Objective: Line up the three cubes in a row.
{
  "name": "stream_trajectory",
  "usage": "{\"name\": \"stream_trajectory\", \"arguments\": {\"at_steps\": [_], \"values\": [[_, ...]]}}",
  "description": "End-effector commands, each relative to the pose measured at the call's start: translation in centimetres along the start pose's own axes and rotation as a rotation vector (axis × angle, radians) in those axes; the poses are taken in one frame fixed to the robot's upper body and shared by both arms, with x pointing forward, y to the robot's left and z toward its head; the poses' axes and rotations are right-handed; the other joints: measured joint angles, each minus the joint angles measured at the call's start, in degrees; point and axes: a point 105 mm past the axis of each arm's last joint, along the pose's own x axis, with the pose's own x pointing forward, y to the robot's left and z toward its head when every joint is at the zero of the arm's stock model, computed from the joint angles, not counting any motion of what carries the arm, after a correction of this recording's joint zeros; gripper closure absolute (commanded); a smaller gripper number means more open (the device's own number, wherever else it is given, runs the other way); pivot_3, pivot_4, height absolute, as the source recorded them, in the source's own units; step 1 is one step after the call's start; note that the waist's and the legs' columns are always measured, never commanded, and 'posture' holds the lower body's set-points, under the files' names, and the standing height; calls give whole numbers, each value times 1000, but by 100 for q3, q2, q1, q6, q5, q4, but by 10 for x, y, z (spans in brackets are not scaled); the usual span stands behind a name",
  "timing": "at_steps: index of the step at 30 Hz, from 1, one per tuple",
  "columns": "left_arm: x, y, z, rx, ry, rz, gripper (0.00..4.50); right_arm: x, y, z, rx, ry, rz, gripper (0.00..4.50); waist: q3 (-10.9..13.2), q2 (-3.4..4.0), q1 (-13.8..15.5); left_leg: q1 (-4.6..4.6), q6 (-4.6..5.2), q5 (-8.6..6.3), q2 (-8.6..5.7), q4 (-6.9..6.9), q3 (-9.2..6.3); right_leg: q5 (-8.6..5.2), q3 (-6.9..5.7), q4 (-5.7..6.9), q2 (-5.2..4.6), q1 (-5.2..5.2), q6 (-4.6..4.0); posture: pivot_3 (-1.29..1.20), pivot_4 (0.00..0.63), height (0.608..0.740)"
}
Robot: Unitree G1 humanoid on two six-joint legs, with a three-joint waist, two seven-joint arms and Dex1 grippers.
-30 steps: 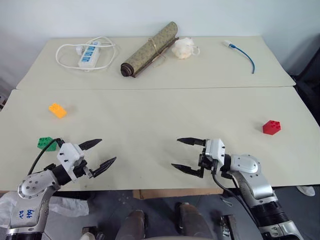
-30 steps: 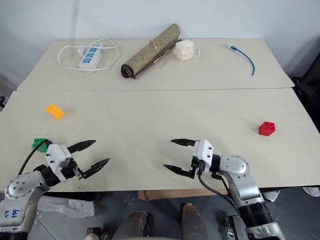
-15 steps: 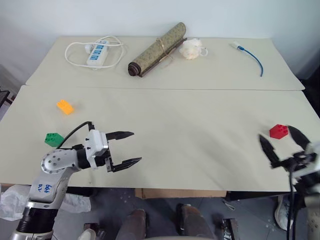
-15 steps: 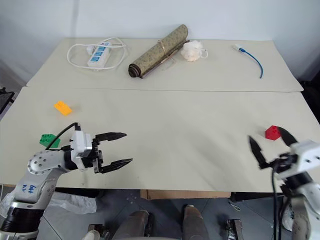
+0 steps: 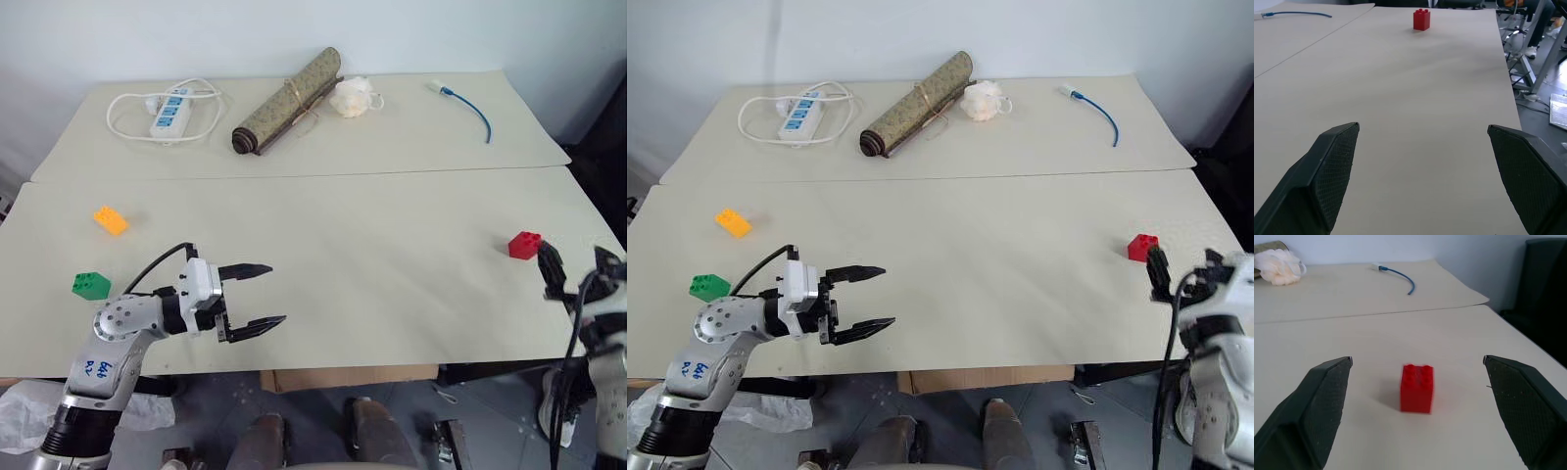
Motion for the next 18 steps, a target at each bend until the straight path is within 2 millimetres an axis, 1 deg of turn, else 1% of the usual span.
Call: {"name": "stream_trajectory", "arguments": {"at_steps": [1,3,6,10,14,16,18], "values": [[1,-4,8,35,-24,25,29,23,-5,4,-52,73,-50,0,0,0,5,0,0,0,0,0,1,0,6,-2,-1,-1,0,0,150,740],[1,-6,8,38,-22,30,29,35,-7,1,-76,104,-73,0,0,0,29,-3,-2,1,1,0,0,0,15,-6,2,-1,0,0,150,740],[2,-7,9,40,-21,39,29,49,-6,-15,-69,181,-78,0,0,0,54,-6,-6,4,-1,1,1,0,15,-9,1,-1,0,0,150,740],[0,-5,11,49,-18,56,29,55,-16,-28,-60,241,-120,0,0,0,95,-8,-4,5,-3,1,11,2,14,-11,0,-3,3,0,150,740],[-2,-2,12,55,-20,80,29,55,-16,-33,-53,261,-128,0,0,0,102,-8,-4,4,-1,1,21,3,11,-10,2,-6,6,0,150,740],[-2,-2,13,55,-23,87,0,53,-14,-35,-48,265,-130,371,0,0,110,-8,-4,4,-1,1,22,3,11,-10,3,-7,7,0,150,740],[-2,-2,13,53,-25,92,0,51,-8,-37,-43,261,-106,933,0,0,109,-7,-3,4,0,1,22,3,11,-10,4,-8,7,0,150,740]]}}
